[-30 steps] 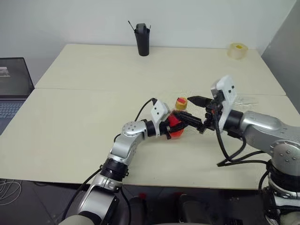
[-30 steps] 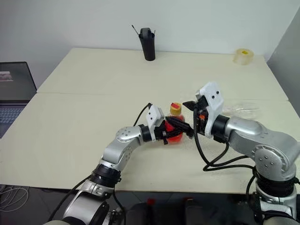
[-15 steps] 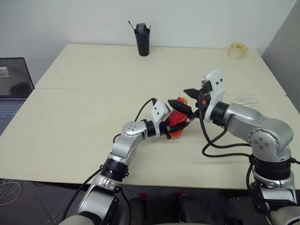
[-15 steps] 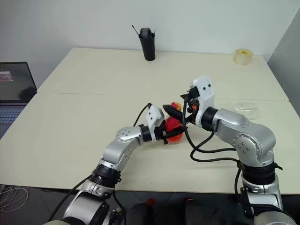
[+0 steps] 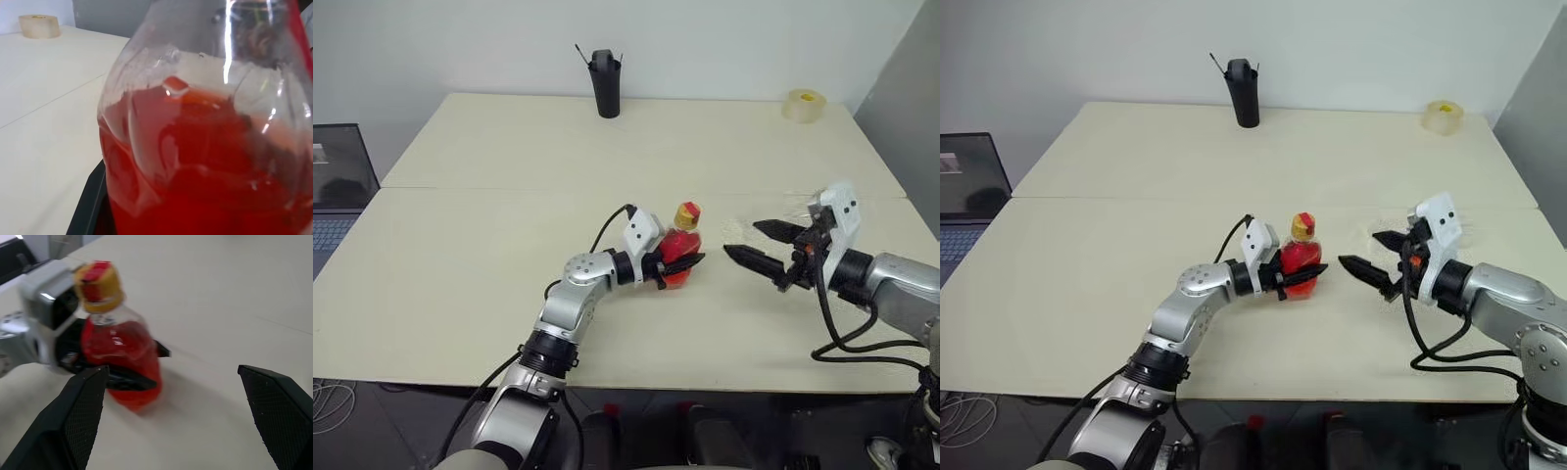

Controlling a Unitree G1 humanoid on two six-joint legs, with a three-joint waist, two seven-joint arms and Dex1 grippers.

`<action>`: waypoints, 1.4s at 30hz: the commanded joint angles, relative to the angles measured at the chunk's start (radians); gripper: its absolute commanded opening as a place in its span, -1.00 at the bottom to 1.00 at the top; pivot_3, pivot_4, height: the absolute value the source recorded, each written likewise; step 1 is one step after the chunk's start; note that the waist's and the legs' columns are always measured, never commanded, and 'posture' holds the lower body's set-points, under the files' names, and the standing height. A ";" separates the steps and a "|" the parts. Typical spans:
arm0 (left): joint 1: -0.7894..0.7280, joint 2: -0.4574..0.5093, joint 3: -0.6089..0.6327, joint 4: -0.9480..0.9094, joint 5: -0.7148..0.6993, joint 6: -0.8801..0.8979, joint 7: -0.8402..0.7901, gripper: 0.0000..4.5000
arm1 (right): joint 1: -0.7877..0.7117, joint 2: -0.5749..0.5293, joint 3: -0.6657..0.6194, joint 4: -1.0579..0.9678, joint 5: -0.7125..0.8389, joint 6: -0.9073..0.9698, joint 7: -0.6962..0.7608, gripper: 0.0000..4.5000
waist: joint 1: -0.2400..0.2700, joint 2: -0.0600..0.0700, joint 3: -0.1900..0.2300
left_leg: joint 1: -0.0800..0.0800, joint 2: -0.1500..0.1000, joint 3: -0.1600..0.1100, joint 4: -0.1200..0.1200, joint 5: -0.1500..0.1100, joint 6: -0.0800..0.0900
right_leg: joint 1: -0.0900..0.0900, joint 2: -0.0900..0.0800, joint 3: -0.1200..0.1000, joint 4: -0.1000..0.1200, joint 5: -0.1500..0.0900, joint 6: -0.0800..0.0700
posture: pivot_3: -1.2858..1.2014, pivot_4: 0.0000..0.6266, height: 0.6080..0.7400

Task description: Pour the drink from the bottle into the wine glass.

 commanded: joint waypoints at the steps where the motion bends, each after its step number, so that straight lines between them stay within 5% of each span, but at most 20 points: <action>1: -0.035 -0.004 0.017 -0.022 -0.009 -0.029 -0.003 -0.19 | -0.083 0.034 0.044 -0.033 0.023 -0.017 -0.052 1.00 | -0.001 0.000 0.000 | 0.000 0.000 0.000 0.000 0.000 0.000 | 0.000 0.000 0.000 0.000 0.000 0.000 | 0.03 -0.52 1.00; 6: -0.040 -0.007 0.021 -0.014 -0.008 -0.035 -0.001 -0.19 | -0.218 0.164 0.118 0.025 -0.034 -0.010 -0.219 1.00 | 0.004 0.000 0.000 | 0.000 0.000 0.000 0.000 0.000 0.000 | 0.000 -0.001 0.000 0.000 0.000 0.000 | 0.03 -0.52 1.00; 21: -0.024 -0.024 0.013 -0.026 -0.002 -0.040 0.006 -0.19 | -0.316 0.331 0.203 0.154 -0.139 -0.056 -0.305 1.00 | 0.004 0.000 0.000 | -0.001 0.000 -0.001 0.001 0.000 -0.001 | 0.000 -0.005 -0.002 0.000 0.000 0.001 | 0.03 -0.52 1.00; 42: -0.024 -0.018 0.016 -0.026 0.000 -0.039 0.007 -0.19 | -0.242 0.250 0.129 0.092 -0.123 -0.007 -0.257 1.00 | 0.004 0.000 0.000 | -0.001 0.000 -0.001 0.000 0.000 0.000 | 0.000 -0.005 -0.002 0.000 0.000 0.001 | 0.03 -0.52 1.00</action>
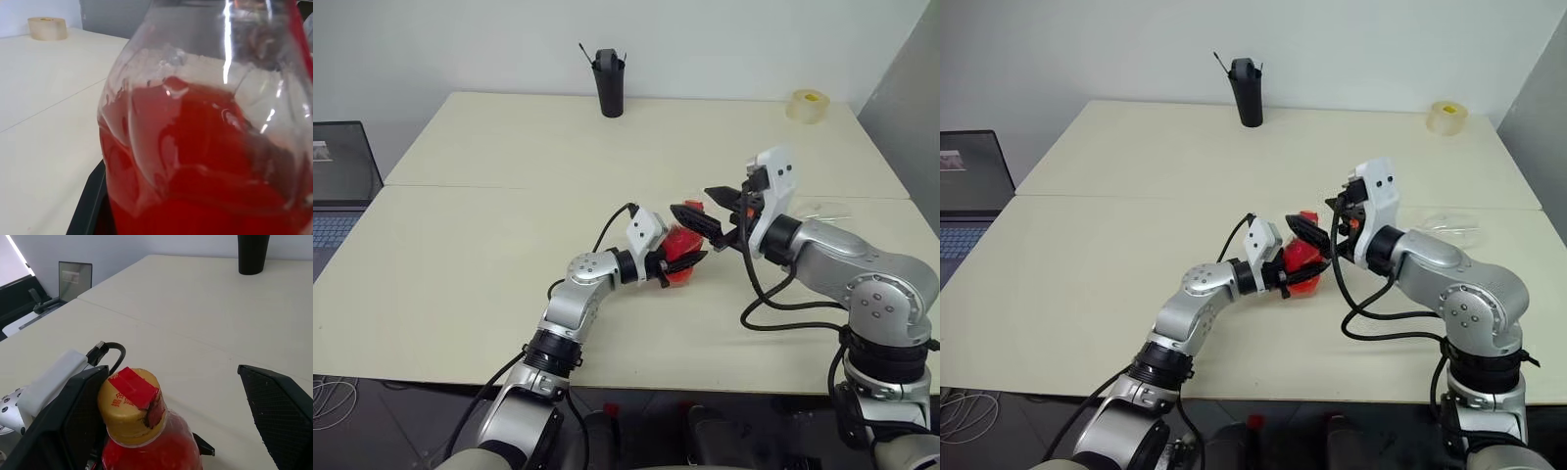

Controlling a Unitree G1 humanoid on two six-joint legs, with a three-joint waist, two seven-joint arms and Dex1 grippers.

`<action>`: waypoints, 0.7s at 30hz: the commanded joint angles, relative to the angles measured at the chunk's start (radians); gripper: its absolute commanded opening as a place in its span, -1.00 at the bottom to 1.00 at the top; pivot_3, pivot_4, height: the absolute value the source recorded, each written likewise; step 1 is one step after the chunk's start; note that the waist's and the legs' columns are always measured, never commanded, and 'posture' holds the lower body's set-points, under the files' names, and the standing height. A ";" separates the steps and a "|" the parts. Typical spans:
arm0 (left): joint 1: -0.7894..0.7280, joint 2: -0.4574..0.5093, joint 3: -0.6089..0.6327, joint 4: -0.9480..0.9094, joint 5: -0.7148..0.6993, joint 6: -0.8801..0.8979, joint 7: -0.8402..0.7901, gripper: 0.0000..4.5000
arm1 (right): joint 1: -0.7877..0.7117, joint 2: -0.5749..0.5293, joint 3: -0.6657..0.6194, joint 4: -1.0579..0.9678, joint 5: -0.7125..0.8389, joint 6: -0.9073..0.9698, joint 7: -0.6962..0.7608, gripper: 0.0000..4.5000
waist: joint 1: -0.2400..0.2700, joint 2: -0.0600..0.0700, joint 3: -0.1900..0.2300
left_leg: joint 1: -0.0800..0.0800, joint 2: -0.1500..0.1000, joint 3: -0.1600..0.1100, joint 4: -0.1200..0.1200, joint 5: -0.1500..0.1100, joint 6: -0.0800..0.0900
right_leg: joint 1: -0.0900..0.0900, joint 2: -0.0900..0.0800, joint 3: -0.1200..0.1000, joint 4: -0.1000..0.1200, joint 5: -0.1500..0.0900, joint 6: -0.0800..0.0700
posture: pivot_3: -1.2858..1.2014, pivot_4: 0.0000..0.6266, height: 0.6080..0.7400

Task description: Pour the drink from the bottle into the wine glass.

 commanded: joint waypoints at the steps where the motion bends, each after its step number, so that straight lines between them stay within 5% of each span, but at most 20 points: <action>1: -0.020 -0.005 0.011 -0.033 -0.013 -0.035 -0.011 -0.19 | 0.009 -0.023 -0.052 -0.042 0.023 0.010 0.000 1.00 | 0.000 0.000 0.000 | 0.000 0.000 0.000 0.000 0.000 0.000 | 0.000 0.000 0.000 0.000 0.000 0.000 | 0.03 -0.52 1.00; 21: -0.017 -0.003 0.012 -0.043 -0.013 -0.027 -0.018 -0.19 | 0.000 -0.027 -0.038 -0.100 0.118 0.023 -0.005 1.00 | 0.000 0.000 0.000 | 0.000 0.000 0.000 0.000 0.000 0.000 | 0.000 0.000 0.000 0.000 0.000 0.000 | 0.03 -0.52 1.00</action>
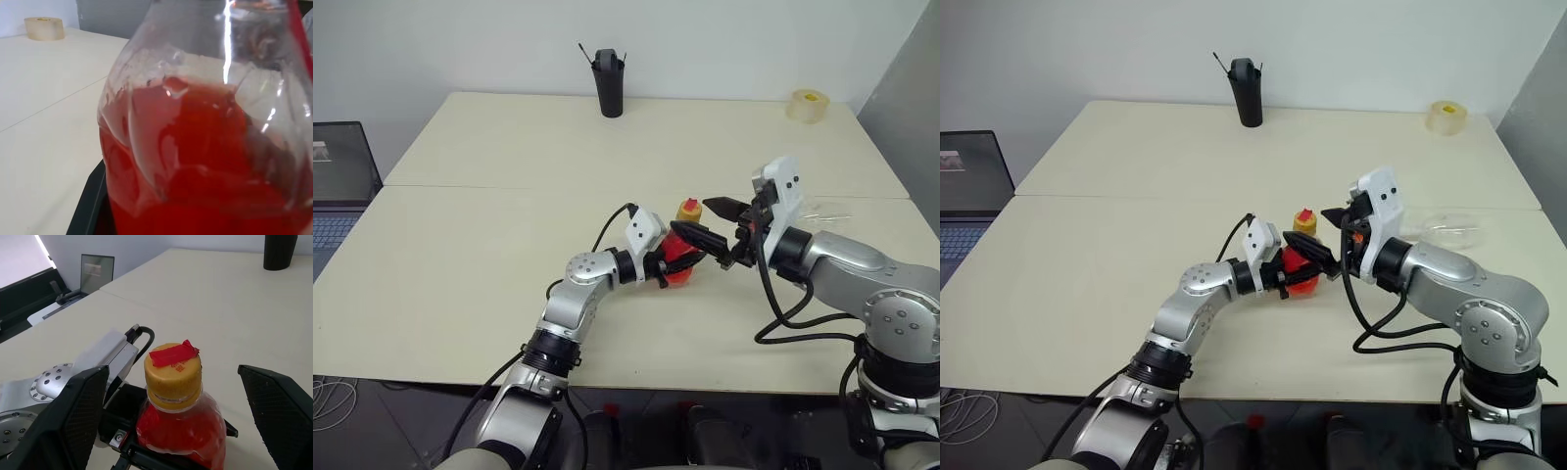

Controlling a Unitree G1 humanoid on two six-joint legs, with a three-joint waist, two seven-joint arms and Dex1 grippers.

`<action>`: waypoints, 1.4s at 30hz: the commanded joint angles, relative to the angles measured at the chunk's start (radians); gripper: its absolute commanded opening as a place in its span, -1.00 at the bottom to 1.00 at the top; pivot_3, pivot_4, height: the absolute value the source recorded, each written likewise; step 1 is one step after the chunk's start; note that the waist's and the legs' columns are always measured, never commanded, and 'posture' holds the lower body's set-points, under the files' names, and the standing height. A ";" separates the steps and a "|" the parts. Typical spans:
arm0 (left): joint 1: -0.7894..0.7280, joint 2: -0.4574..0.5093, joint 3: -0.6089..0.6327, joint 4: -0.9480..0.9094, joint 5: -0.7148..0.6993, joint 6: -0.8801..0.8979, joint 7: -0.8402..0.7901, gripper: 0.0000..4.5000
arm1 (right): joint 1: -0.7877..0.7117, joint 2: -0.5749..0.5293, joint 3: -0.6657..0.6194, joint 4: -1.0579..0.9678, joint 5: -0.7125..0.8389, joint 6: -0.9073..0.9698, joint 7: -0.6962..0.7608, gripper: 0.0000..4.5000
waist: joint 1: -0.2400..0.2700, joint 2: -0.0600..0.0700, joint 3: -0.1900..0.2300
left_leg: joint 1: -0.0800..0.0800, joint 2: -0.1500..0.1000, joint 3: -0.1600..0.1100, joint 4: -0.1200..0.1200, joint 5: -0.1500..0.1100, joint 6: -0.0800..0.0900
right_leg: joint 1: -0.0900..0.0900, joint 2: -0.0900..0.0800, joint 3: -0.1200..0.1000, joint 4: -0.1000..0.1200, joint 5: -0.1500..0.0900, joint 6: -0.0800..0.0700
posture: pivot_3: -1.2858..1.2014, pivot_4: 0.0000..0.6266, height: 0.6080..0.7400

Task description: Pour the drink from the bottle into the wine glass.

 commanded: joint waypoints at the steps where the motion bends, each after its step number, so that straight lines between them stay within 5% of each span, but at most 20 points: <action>1: -0.016 -0.004 0.010 -0.044 -0.012 -0.025 -0.001 -0.19 | -0.023 0.010 -0.005 -0.015 0.006 -0.020 -0.013 1.00 | 0.000 0.000 0.000 | 0.000 0.000 0.000 0.000 0.000 0.000 | 0.000 0.000 0.000 0.000 0.000 0.000 | 0.03 -0.52 1.00; 5: -0.015 -0.004 0.008 -0.044 -0.010 -0.026 0.001 -0.19 | -0.025 0.018 0.007 -0.001 -0.007 -0.024 -0.017 0.74 | 0.000 0.000 0.000 | 0.000 0.000 0.000 0.000 0.000 0.000 | 0.000 0.000 0.000 0.000 0.000 0.000 | 0.03 -0.52 1.00; 13: -0.009 -0.003 0.008 -0.048 -0.010 -0.023 0.004 -0.19 | -0.020 0.018 0.019 0.006 -0.024 -0.039 -0.008 -0.45 | 0.000 0.000 0.000 | 0.000 0.000 0.000 0.000 0.000 0.000 | 0.000 0.000 0.000 0.000 0.000 0.000 | 0.03 -0.52 1.00; 28: -0.007 0.007 -0.003 -0.063 -0.017 -0.012 -0.007 -0.21 | 0.006 -0.278 -0.181 0.050 0.066 -0.193 0.404 -0.45 | 0.001 0.000 0.000 | 0.000 -0.001 0.000 0.000 0.000 0.000 | 0.000 0.000 0.000 0.000 0.000 0.000 | 0.03 -0.52 1.00; 42: -0.008 0.012 -0.013 -0.064 -0.019 -0.007 -0.020 -0.22 | 0.021 -0.362 -0.206 0.111 0.052 -0.265 0.485 -0.47 | 0.007 0.000 0.000 | 0.000 -0.001 0.001 0.000 0.000 0.000 | 0.000 0.000 0.000 0.000 0.000 0.000 | 0.03 -0.52 1.00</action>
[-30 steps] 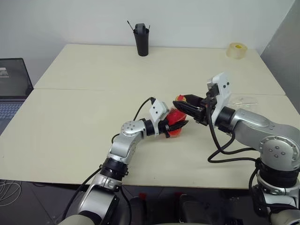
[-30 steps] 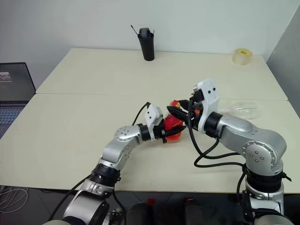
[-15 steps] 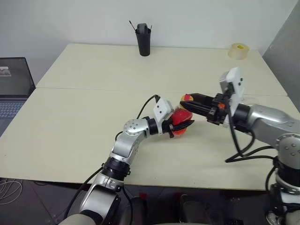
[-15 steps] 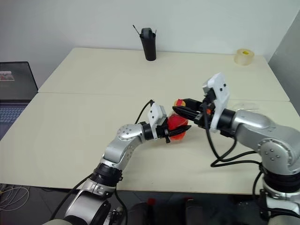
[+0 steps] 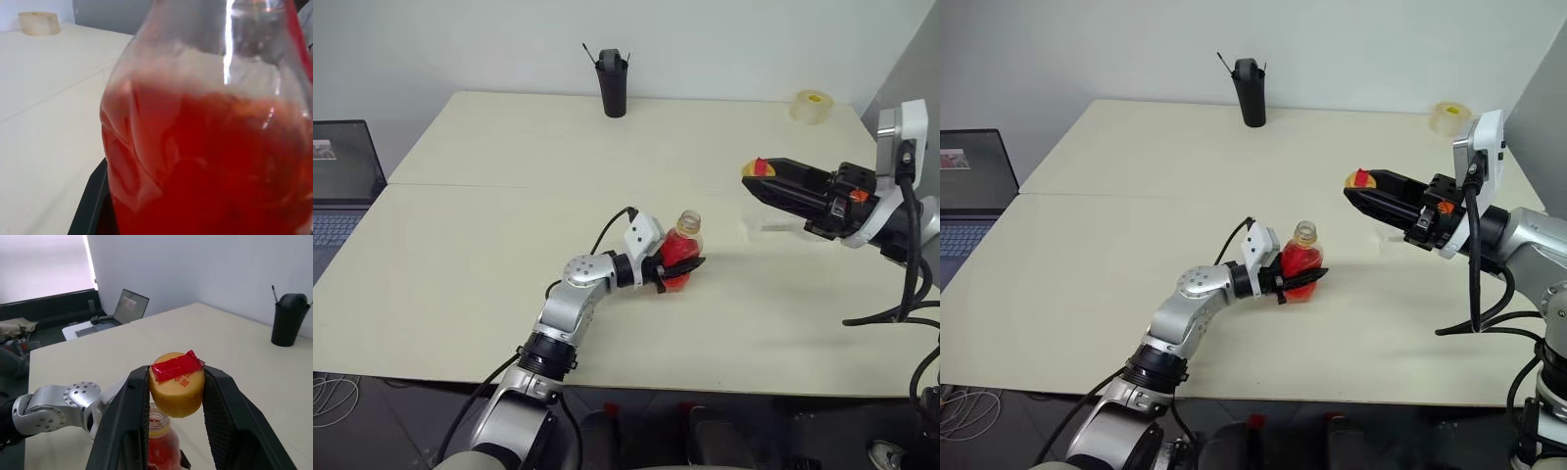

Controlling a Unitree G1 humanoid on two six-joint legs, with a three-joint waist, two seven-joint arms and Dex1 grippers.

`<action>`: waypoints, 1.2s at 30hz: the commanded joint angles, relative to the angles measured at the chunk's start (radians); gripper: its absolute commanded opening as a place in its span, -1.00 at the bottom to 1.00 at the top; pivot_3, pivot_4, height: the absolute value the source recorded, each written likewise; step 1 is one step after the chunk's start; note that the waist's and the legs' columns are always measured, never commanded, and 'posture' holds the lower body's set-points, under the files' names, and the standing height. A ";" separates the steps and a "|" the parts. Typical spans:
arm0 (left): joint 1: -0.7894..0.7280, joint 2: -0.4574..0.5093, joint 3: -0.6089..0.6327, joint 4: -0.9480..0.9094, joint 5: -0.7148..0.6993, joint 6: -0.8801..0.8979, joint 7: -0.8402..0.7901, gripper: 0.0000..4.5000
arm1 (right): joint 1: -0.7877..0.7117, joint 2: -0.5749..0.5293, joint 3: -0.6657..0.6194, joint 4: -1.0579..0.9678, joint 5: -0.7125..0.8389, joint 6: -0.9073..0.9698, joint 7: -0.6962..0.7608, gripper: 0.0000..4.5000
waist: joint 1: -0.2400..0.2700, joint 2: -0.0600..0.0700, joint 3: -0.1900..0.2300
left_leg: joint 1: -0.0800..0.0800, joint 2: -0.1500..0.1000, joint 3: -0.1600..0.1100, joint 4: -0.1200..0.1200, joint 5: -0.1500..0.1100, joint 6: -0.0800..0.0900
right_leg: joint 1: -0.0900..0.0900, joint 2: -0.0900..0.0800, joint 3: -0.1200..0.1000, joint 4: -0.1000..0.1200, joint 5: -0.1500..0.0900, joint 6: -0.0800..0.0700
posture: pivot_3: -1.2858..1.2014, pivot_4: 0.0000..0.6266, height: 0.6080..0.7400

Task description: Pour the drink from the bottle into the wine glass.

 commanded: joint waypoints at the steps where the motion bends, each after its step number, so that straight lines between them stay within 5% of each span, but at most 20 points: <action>1: -0.021 -0.006 0.010 -0.036 -0.011 -0.021 0.000 -0.22 | 0.024 -0.030 -0.047 0.006 -0.041 -0.022 -0.045 -0.47 | 0.001 0.000 0.000 | 0.000 0.000 0.000 0.000 0.000 0.000 | 0.000 0.000 0.000 0.000 0.000 0.000 | 0.03 -0.52 1.00; 4: -0.021 -0.004 0.016 -0.034 -0.006 -0.031 0.008 -0.22 | 0.137 0.023 -0.127 0.005 -0.104 -0.045 -0.186 -0.47 | 0.006 -0.001 0.000 | 0.000 0.000 0.000 0.000 0.000 0.000 | 0.001 0.000 0.000 0.000 0.000 0.000 | 0.03 -0.52 1.00; 9: -0.024 -0.008 0.019 -0.018 -0.012 -0.051 0.000 -0.22 | 0.439 0.260 -0.236 -0.126 -0.222 -0.116 -0.466 -0.47 | 0.020 0.000 -0.001 | 0.000 0.001 0.000 -0.001 0.000 -0.001 | 0.000 0.000 0.000 0.000 0.000 0.000 | 0.03 -0.52 1.00; 14: -0.052 -0.030 0.013 0.021 -0.012 -0.072 -0.016 -0.22 | 0.618 0.476 -0.208 -0.085 -0.421 -0.245 -0.647 -0.47 | 0.018 0.001 -0.002 | 0.001 0.001 0.003 -0.001 0.002 -0.003 | 0.000 0.001 0.002 0.001 0.000 0.000 | 0.03 -0.52 1.00; 24: -0.096 -0.058 0.010 0.085 -0.006 -0.104 -0.039 -0.22 | 0.518 0.503 -0.143 0.292 -0.695 -0.419 -0.741 -0.47 | 0.010 0.002 -0.002 | 0.007 -0.001 0.012 -0.003 0.002 -0.003 | 0.000 0.005 0.005 0.002 0.000 0.000 | 0.03 -0.52 1.00; 33: -0.086 -0.047 0.018 0.074 -0.001 -0.101 -0.022 -0.22 | 0.538 0.487 -0.149 0.204 -0.692 -0.385 -0.691 0.91 | 0.014 0.002 -0.002 | 0.007 0.000 0.012 -0.003 0.000 -0.001 | 0.001 0.005 0.005 0.001 0.000 0.000 | 0.03 -0.52 1.00; 36: -0.085 -0.039 0.032 0.080 0.001 -0.103 -0.001 -0.22 | 0.543 0.463 -0.158 0.100 -0.669 -0.305 -0.685 1.00 | 0.014 0.002 -0.002 | 0.007 0.000 0.012 -0.003 0.000 -0.001 | 0.001 0.004 0.005 0.001 0.000 0.000 | 0.03 -0.52 1.00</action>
